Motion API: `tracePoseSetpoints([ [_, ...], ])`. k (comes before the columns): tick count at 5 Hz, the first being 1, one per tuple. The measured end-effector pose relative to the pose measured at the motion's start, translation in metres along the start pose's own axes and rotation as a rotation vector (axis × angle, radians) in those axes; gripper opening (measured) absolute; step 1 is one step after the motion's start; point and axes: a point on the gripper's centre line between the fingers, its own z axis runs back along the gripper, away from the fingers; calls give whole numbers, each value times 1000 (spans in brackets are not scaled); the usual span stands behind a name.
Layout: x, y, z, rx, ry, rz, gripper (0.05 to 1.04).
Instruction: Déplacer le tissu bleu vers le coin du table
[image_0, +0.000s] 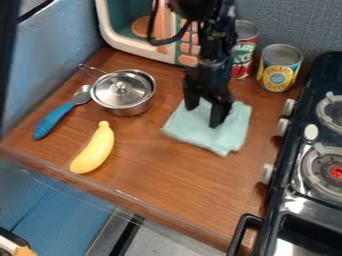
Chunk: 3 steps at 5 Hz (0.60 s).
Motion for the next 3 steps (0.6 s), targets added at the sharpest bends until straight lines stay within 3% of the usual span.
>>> tracePoseSetpoints([
  [3,-59,-33,-3,-16,40,-37,1000],
])
